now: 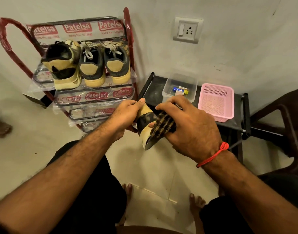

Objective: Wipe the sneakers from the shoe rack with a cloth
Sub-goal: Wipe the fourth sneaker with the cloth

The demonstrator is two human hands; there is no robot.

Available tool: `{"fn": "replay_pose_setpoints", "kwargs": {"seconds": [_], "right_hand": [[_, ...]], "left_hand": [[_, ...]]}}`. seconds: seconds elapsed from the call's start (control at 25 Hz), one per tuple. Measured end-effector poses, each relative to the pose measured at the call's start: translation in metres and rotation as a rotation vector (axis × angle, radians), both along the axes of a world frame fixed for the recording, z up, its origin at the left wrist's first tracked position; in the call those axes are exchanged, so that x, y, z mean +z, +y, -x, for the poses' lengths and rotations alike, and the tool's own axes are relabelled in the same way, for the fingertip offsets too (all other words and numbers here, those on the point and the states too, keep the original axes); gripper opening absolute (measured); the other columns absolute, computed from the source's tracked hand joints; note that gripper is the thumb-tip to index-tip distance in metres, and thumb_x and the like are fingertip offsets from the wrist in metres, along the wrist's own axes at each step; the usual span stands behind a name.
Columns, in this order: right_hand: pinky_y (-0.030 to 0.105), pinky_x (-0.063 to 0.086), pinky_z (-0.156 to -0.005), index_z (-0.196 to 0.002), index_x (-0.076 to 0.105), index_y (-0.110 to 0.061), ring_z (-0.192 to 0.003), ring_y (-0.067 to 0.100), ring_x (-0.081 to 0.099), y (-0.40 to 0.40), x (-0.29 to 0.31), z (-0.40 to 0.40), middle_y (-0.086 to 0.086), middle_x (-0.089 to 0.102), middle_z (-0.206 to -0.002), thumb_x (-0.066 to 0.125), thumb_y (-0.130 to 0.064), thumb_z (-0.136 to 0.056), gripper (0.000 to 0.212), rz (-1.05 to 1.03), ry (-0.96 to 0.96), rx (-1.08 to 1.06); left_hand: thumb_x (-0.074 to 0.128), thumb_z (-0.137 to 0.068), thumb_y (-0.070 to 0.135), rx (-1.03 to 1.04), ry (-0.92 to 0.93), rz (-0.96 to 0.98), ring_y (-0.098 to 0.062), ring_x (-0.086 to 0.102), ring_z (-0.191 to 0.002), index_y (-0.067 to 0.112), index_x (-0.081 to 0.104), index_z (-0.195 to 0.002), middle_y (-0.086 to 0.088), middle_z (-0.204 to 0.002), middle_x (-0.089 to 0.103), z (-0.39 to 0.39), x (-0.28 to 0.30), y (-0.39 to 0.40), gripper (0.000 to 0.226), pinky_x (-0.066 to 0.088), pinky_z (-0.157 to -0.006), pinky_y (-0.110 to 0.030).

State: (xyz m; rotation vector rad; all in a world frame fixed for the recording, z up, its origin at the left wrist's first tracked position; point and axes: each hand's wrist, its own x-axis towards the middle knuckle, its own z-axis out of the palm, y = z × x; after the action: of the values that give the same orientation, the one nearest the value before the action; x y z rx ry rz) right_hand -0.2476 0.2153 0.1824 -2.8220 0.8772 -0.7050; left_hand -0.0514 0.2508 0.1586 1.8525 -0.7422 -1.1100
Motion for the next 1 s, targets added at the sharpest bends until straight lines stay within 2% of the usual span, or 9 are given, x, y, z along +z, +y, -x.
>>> {"fn": "replay_pose_setpoints", "kwargs": {"seconds": [0.08, 0.16, 0.24, 0.4, 0.52, 0.72, 0.8, 0.88, 1.0], "right_hand": [[0.032, 0.055, -0.064, -0.132, 0.054, -0.03, -0.09, 0.021, 0.064, 0.001, 0.006, 0.0, -0.004, 0.052, -0.126, 0.063, -0.063, -0.084, 0.059, -0.075, 0.076, -0.068], [0.036, 0.055, -0.074, -0.144, 0.037, -0.034, -0.096, 0.022, 0.063, 0.006, 0.001, -0.005, -0.004, 0.039, -0.137, 0.053, -0.074, -0.081, 0.076, -0.172, 0.279, -0.142], [0.04, 0.052, -0.078, -0.151, 0.022, -0.034, -0.098, 0.026, 0.063, 0.008, -0.011, -0.011, -0.001, 0.029, -0.145, 0.056, -0.078, -0.078, 0.092, -0.206, 0.404, -0.2], [0.048, 0.057, -0.084, -0.155, 0.011, -0.033, -0.105, 0.032, 0.063, -0.017, -0.029, -0.009, 0.003, 0.021, -0.154, 0.065, -0.071, -0.077, 0.102, -0.188, 0.386, -0.201], [0.05, 0.055, -0.092, -0.155, 0.013, -0.036, -0.119, 0.032, 0.058, -0.038, -0.037, 0.0, 0.002, 0.019, -0.16, 0.067, -0.066, -0.079, 0.098, -0.192, 0.415, -0.185], [0.05, 0.054, -0.096, -0.155, 0.016, -0.039, -0.127, 0.032, 0.052, -0.056, -0.056, 0.008, 0.002, 0.023, -0.159, 0.072, -0.059, -0.079, 0.096, -0.303, 0.409, -0.125], [0.052, 0.052, -0.097, -0.154, 0.019, -0.04, -0.128, 0.031, 0.051, -0.062, -0.062, 0.01, 0.0, 0.029, -0.157, 0.074, -0.059, -0.077, 0.096, -0.33, 0.403, -0.099], [0.051, 0.053, -0.096, -0.15, 0.031, -0.038, -0.123, 0.028, 0.055, -0.067, -0.064, 0.012, -0.002, 0.04, -0.148, 0.079, -0.053, -0.075, 0.09, -0.346, 0.349, -0.064], [0.048, 0.055, -0.094, -0.144, 0.044, -0.029, -0.117, 0.026, 0.058, -0.068, -0.062, 0.015, 0.0, 0.05, -0.137, 0.082, -0.046, -0.074, 0.081, -0.332, 0.253, 0.008]], "left_hand": [[0.049, -0.103, 0.047, -0.004, -0.07, 0.014, -0.023, 0.07, -0.095, 0.016, 0.068, -0.108, -0.009, -0.101, 0.072, -0.001, 0.0, -0.001, 0.037, 0.06, -0.068, -0.039], [0.052, -0.102, 0.046, 0.011, -0.102, 0.033, -0.025, 0.072, -0.093, 0.015, 0.068, -0.104, -0.01, -0.101, 0.072, -0.001, 0.0, -0.002, 0.035, 0.062, -0.064, -0.039], [0.054, -0.101, 0.046, 0.047, -0.095, 0.043, -0.027, 0.073, -0.086, 0.014, 0.069, -0.101, -0.015, -0.099, 0.072, -0.001, 0.0, -0.002, 0.035, 0.063, -0.061, -0.038], [0.054, -0.102, 0.046, 0.023, -0.122, 0.015, -0.028, 0.063, -0.07, 0.016, 0.071, -0.098, -0.023, -0.097, 0.074, -0.001, -0.003, 0.001, 0.035, 0.043, -0.047, -0.025], [0.054, -0.102, 0.044, -0.028, -0.122, 0.022, -0.03, 0.069, -0.07, 0.016, 0.07, -0.1, -0.021, -0.097, 0.075, 0.0, -0.001, 0.002, 0.033, 0.038, -0.046, -0.023], [0.058, -0.101, 0.038, -0.105, -0.125, 0.002, -0.049, 0.07, -0.09, 0.012, 0.069, -0.1, -0.021, -0.087, 0.076, 0.009, 0.002, 0.002, 0.028, 0.037, -0.038, -0.021], [0.059, -0.1, 0.038, -0.157, -0.129, -0.024, -0.052, 0.069, -0.082, 0.011, 0.069, -0.102, -0.017, -0.078, 0.076, 0.01, -0.001, 0.003, 0.029, 0.039, -0.037, -0.021], [0.058, -0.1, 0.039, -0.201, -0.133, -0.058, -0.042, 0.067, -0.061, 0.009, 0.068, -0.106, -0.014, -0.076, 0.076, 0.012, -0.003, 0.004, 0.032, 0.041, -0.038, -0.021], [0.057, -0.101, 0.039, -0.219, -0.162, -0.059, -0.038, 0.071, -0.068, 0.01, 0.068, -0.105, -0.012, -0.077, 0.077, 0.012, -0.005, 0.004, 0.031, 0.05, -0.043, -0.025]]}}
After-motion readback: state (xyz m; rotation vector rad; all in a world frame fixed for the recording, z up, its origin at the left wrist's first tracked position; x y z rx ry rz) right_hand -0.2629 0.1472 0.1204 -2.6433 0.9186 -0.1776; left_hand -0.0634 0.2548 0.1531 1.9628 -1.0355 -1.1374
